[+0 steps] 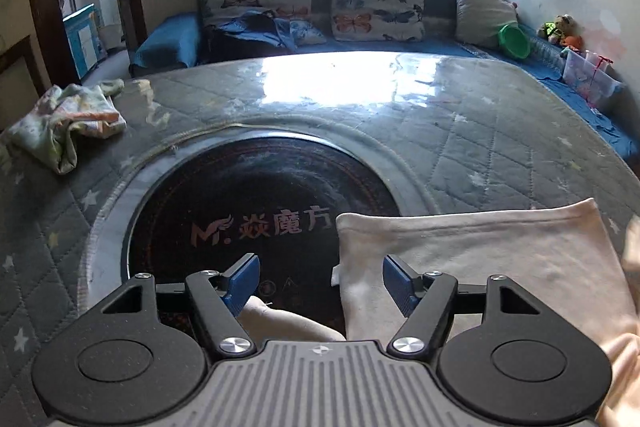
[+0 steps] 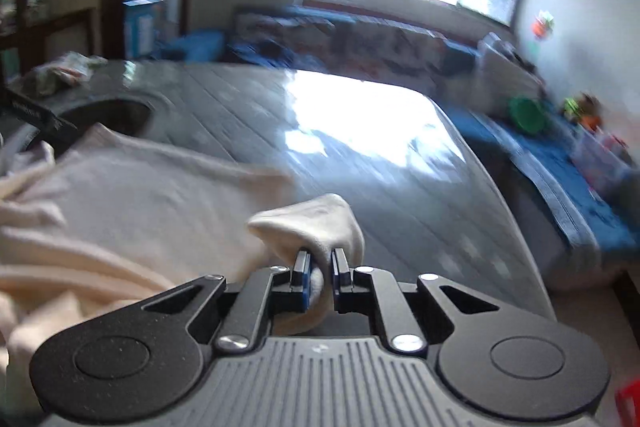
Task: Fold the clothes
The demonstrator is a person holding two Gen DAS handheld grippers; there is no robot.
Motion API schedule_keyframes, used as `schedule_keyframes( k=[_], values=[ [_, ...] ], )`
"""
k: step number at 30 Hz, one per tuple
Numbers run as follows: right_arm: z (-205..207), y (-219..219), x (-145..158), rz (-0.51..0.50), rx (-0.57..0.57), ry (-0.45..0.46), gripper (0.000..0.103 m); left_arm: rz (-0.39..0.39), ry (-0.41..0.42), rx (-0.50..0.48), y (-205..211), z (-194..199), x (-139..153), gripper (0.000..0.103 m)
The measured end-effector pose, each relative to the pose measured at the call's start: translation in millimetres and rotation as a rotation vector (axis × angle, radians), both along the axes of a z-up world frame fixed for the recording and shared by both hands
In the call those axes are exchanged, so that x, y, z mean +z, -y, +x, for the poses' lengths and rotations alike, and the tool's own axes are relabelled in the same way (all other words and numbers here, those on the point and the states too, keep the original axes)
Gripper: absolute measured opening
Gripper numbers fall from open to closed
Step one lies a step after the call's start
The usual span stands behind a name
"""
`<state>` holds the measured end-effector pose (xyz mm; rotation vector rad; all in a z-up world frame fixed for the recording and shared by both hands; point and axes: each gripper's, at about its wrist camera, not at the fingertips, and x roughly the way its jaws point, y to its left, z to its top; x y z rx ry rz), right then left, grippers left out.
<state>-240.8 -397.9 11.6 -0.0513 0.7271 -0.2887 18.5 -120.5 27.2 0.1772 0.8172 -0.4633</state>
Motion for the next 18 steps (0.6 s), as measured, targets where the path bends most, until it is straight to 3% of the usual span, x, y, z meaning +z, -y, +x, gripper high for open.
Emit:
schedule_keyframes(
  k=[1,3,7,9,13,18],
  values=[
    [-7.8,4.2,-3.3,0.002,-0.026,-0.023,0.011,0.003,-0.005,0.002,0.8,1.5,-2.6,0.071],
    [-21.9,11.3,-7.9,0.008,-0.069,-0.056,0.021,0.007,-0.013,0.003,2.2,3.6,-7.1,0.071],
    [-37.4,18.4,-1.4,-0.003,-0.114,-0.047,0.024,0.011,-0.017,-0.006,6.3,5.2,-12.5,0.07],
    [-36.1,19.6,7.9,-0.015,-0.116,-0.02,0.03,0.016,-0.021,-0.007,8.2,6.0,-15.1,0.063],
    [-21.7,21.0,26.9,-0.048,-0.085,0.042,0.032,0.023,-0.031,-0.01,10.3,7.6,-19.8,0.053],
    [7.2,16.6,22.8,0.061,0.007,0.039,0.032,0.013,-0.024,-0.029,13.6,7.5,-19.6,0.04]
  ],
)
